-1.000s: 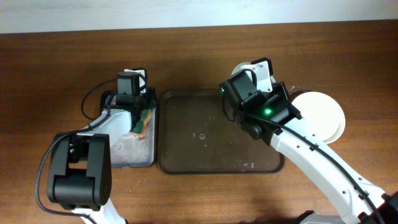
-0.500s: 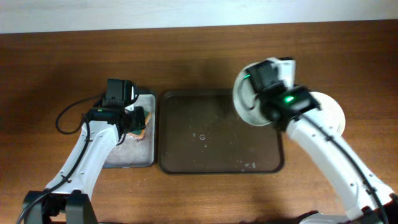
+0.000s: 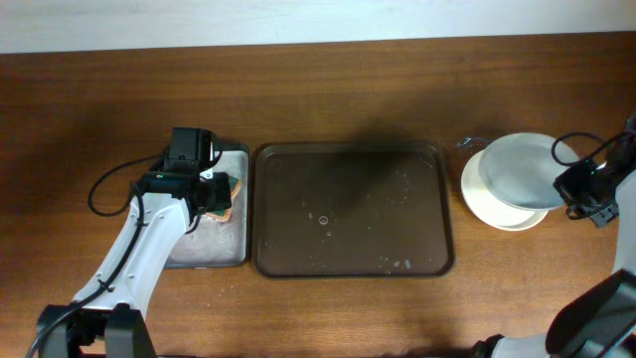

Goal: Clean dirty plates on tray and stack at the side
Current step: 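Lower the pale green plate onto the stack and open the right gripper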

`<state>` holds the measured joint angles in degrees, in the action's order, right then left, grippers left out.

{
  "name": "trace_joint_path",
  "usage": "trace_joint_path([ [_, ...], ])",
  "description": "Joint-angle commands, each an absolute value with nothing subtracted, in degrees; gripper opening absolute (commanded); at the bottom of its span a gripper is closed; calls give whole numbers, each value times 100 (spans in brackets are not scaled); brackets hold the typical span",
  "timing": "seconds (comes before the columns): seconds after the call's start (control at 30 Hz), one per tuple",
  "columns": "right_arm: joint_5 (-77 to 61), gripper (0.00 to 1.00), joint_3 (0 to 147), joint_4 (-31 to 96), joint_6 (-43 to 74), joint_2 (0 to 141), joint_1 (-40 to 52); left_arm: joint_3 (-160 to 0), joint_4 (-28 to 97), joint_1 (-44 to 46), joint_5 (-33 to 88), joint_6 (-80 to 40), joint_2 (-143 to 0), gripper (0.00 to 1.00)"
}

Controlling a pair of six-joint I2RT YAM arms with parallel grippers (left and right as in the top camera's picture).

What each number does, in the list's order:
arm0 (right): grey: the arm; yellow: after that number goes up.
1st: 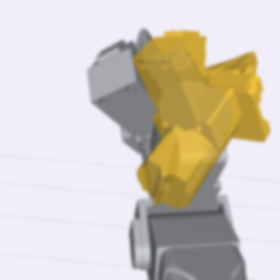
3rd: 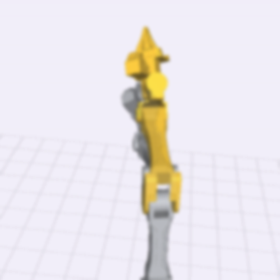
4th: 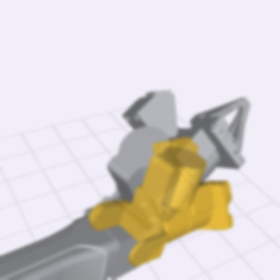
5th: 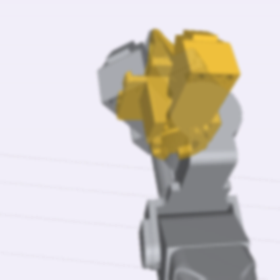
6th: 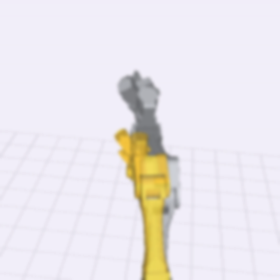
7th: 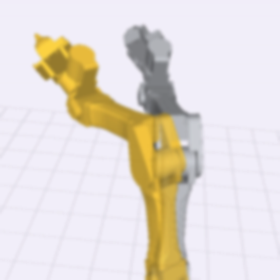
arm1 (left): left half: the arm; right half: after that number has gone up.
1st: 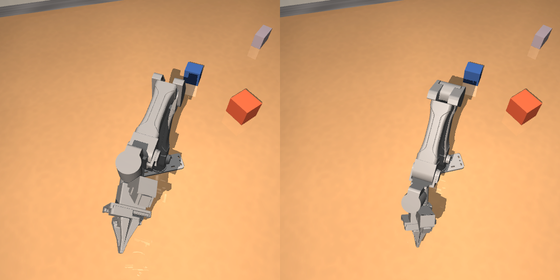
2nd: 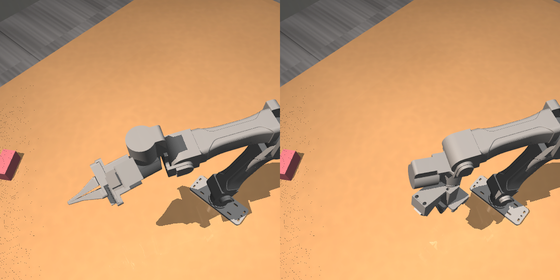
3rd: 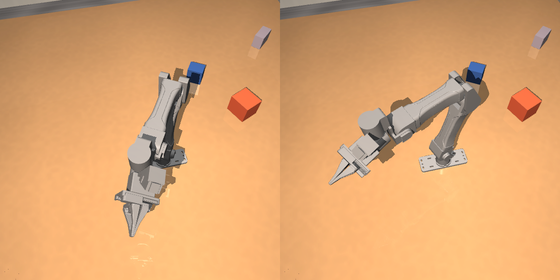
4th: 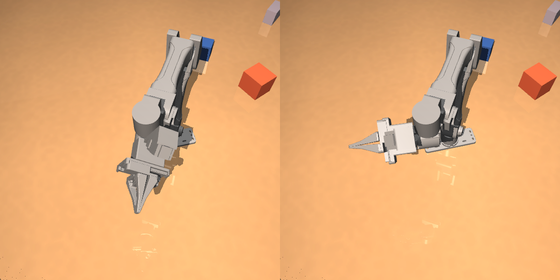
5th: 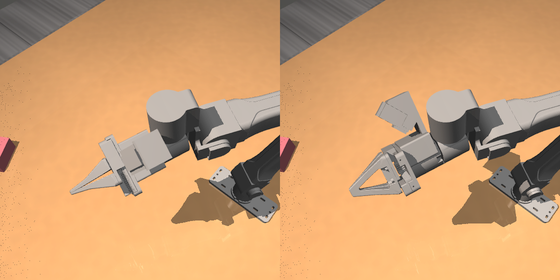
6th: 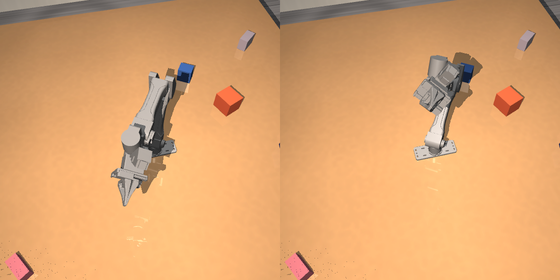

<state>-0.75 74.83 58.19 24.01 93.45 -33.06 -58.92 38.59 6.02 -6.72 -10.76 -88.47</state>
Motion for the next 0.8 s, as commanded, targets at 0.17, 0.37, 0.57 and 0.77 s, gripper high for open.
trace_joint_path([
  [0.17,-456,50,7441,5878,2276,9671,-3341,-5887,3865,585,-733,-1107,-8761,33],
  [0.37,-2287,61,7441,5983,1079,9671,-2910,-5887,3684,585,-733,-1107,-8761,45],
  [0.57,-1780,72,7441,6093,613,9671,-834,-5887,3688,582,-292,-1114,-8761,51],
  [0.77,-1153,73,7441,6689,788,9572,617,-5887,5496,585,-113,-1841,-8761,98],
])
